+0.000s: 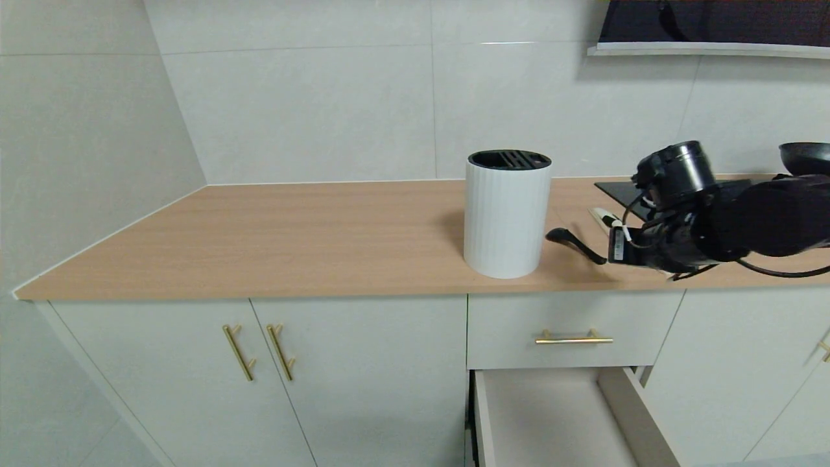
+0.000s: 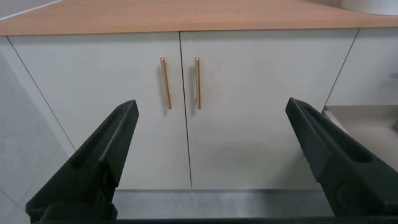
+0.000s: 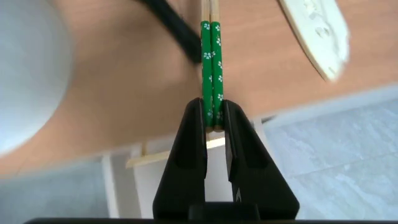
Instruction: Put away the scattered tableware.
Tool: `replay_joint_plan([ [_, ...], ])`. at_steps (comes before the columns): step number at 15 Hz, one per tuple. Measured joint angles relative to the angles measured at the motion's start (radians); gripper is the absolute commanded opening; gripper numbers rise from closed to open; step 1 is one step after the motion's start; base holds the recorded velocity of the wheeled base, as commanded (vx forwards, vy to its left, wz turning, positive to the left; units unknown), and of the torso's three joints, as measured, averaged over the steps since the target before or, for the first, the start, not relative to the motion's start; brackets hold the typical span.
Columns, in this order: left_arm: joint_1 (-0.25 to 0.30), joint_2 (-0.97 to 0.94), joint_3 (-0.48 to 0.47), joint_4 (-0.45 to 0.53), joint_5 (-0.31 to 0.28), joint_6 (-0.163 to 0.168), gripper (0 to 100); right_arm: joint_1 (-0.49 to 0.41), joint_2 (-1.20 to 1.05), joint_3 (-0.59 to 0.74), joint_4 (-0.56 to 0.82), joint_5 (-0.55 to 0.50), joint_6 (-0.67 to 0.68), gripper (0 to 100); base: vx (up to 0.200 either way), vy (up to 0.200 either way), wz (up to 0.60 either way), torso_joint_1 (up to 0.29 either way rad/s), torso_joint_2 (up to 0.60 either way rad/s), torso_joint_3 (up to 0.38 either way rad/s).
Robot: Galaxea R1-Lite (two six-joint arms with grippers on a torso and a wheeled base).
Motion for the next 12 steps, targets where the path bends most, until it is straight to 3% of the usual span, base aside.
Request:
replay_joint_plan([
  [3, 0.0, 0.0, 0.0, 0.0, 0.0, 0.0, 100, 0.024, -0.246, 0.108, 0.16, 0.165, 0.0, 0, 0.0, 0.0, 0.0, 0.0, 0.0, 0.0],
  [6, 0.0, 0.0, 0.0, 0.0, 0.0, 0.0, 100, 0.037, -0.441, 0.163, 0.426, 0.337, -0.007, 0, 0.0, 0.0, 0.0, 0.0, 0.0, 0.0],
  [12, 0.0, 0.0, 0.0, 0.0, 0.0, 0.0, 100, 0.041, -0.529, 0.222, 0.451, 0.469, -0.075, 0, 0.0, 0.0, 0.0, 0.0, 0.0, 0.0],
])
